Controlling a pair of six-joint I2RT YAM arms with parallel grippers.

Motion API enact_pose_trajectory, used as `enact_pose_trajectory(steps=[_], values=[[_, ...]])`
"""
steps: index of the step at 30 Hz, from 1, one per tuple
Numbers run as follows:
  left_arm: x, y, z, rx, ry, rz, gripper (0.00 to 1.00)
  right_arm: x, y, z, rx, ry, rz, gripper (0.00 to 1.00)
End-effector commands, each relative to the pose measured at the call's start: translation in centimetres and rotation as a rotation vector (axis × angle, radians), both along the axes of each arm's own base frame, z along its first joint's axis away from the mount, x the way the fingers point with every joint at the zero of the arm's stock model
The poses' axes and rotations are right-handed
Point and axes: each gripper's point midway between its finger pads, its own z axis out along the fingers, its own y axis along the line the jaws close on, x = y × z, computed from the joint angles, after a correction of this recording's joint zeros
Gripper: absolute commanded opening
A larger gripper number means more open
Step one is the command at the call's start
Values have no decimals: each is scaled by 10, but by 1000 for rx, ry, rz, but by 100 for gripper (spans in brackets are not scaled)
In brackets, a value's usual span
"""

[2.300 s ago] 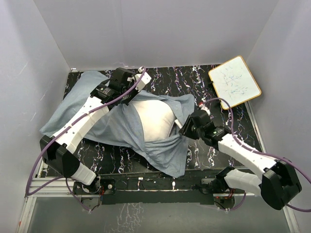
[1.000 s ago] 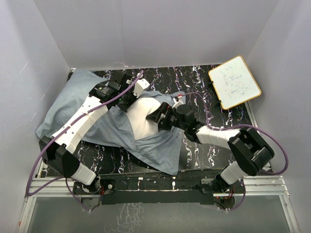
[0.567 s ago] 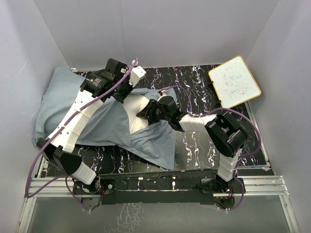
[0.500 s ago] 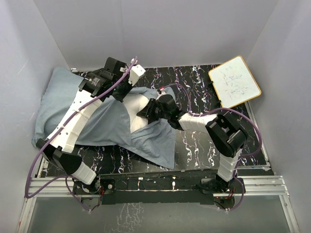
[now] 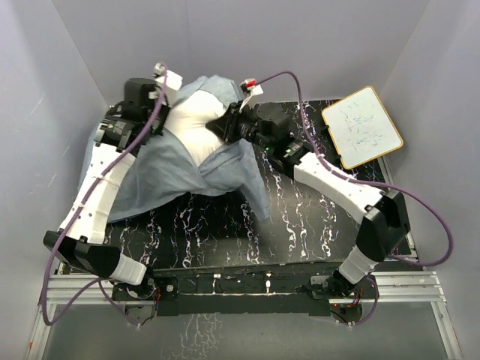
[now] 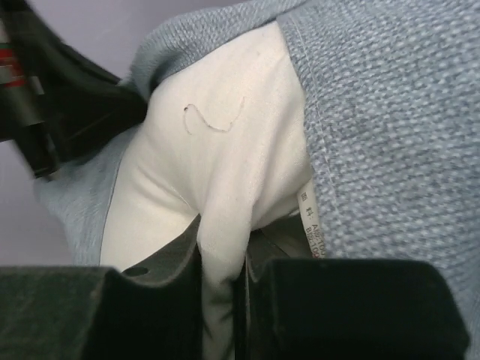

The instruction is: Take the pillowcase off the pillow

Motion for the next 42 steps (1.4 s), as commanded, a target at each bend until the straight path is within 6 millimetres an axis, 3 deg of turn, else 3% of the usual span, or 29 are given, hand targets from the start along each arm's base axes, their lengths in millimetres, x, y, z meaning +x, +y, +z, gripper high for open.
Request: enact_pose_trajectory(steps=[1,3,5,6,9,11,17,20,23,26,29,31,37,42], values=[[10,78,8,-101,-57,226,0,-35,-36,169,175,-443,-5,8],[5,83,-8,-146,-7,220,0,-47,-36,171,166,-466,39,8],[-4,80,-24,-161,38,199,7,-58,-35,165,148,-478,92,8],[-7,78,-36,-166,68,184,13,-63,-34,160,139,-476,114,8],[-28,67,-48,-193,109,119,45,-76,-34,140,111,-458,171,8],[-34,59,-36,-209,96,60,59,-81,-36,132,96,-449,186,8],[-37,30,49,-235,-68,-167,87,-95,-32,126,51,-464,262,8],[-39,7,90,-311,-125,-279,90,-103,-22,134,20,-513,303,8],[-27,-14,110,-368,-130,-351,90,-118,-4,142,-17,-559,356,8],[-22,-39,112,-352,-93,-442,92,-135,12,147,-43,-604,402,8],[-20,-62,95,-304,-37,-518,93,-150,24,146,-60,-622,424,8],[-24,-75,94,-287,-36,-567,94,-155,27,144,-67,-631,431,8],[-37,-95,96,-287,-35,-666,92,-159,38,130,-154,-662,428,8],[-26,-116,101,-369,-57,-657,86,-168,54,129,-207,-688,441,8]])
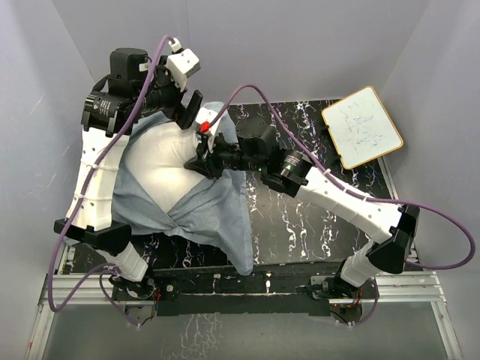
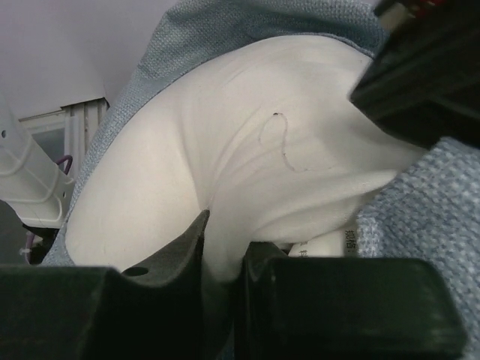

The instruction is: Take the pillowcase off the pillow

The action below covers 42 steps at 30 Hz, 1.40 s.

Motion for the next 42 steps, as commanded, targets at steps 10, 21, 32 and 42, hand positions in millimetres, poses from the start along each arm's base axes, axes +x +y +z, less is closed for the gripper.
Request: enact_pose_trajectory(steps=[10,21,32,42], values=[[52,-45,-24,-149,104,108,84,-63,26,59,79,-286,84,8],[77,-31,-96,15,208,262,19,-71,-6,78,190,-243,-56,8],[102,92,-147,161,240,621,0,2,-108,58,388,-37,-352,8],[58,95,-79,96,92,472,83,53,-135,-3,339,127,-503,8]])
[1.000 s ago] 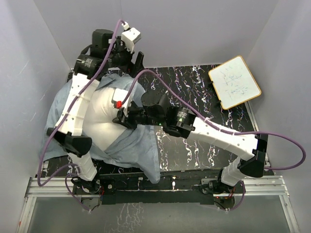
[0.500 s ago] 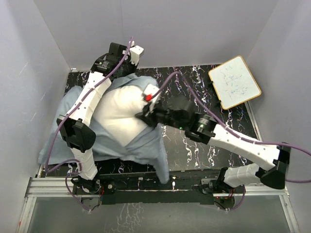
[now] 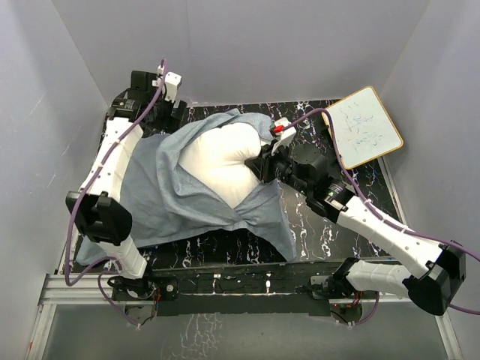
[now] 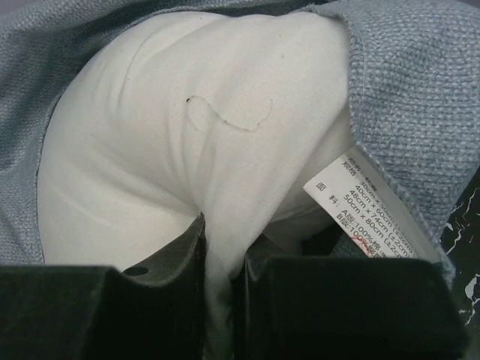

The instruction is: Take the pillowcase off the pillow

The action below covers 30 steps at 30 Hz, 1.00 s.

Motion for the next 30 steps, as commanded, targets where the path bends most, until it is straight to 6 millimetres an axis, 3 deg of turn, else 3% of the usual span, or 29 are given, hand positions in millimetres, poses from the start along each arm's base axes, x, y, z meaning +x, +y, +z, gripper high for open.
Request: enact_pose_trajectory(steps=[1,3,6,10,12,16,18,21,26,30], values=[[-36,-23,106,-77,-234,-174,89,6,4,69,203,-122,19,8],[-50,-33,129,-101,-272,-253,97,5,8,75,212,-129,52,8],[-70,-49,153,-113,-305,-358,97,4,19,83,217,-132,103,8],[-96,-72,167,-163,-314,-472,97,0,36,97,246,-156,194,8],[-115,-90,160,-201,-268,-553,97,-4,44,109,272,-186,248,8],[-161,-122,122,-251,-117,-728,97,-7,54,141,330,-253,310,8],[-173,-131,106,-263,-65,-768,97,-14,64,156,345,-271,383,8],[-176,-136,92,-289,-20,-779,97,-30,78,162,352,-251,521,8],[-169,-141,80,-293,13,-788,97,-54,96,150,336,-182,672,8],[-165,-132,44,-210,71,-797,97,-59,101,152,317,-155,677,8]])
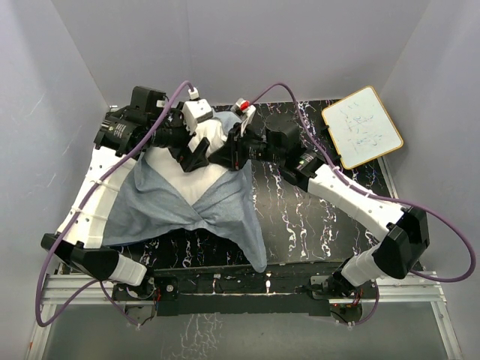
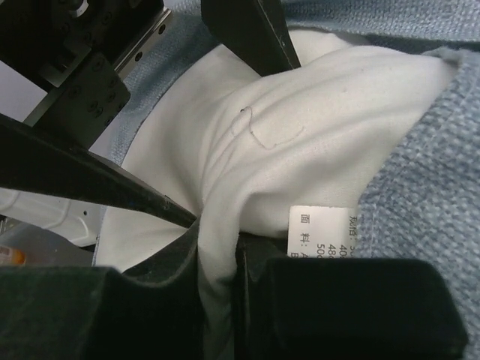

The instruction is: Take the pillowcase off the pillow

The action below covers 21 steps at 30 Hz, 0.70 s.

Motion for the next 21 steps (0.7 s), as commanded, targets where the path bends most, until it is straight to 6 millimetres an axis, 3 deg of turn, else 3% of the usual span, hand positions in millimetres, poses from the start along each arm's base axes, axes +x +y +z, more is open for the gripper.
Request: enact_pose_trajectory(steps=[1,6,13,18,21], values=[[-6,0,-46,79,84,-66,97,-56,8,117,246,-218,204,8],[-12,1,-58,86,110,-71,90,-75,3,124,270,-194,270,8],[-17,-1,-59,67,123,-85,66,-85,-6,121,274,-164,278,8],[-23,2,-64,88,143,-100,46,-88,-9,134,300,-160,275,8],[-26,5,-63,106,144,-107,42,-89,-9,141,314,-157,277,8]])
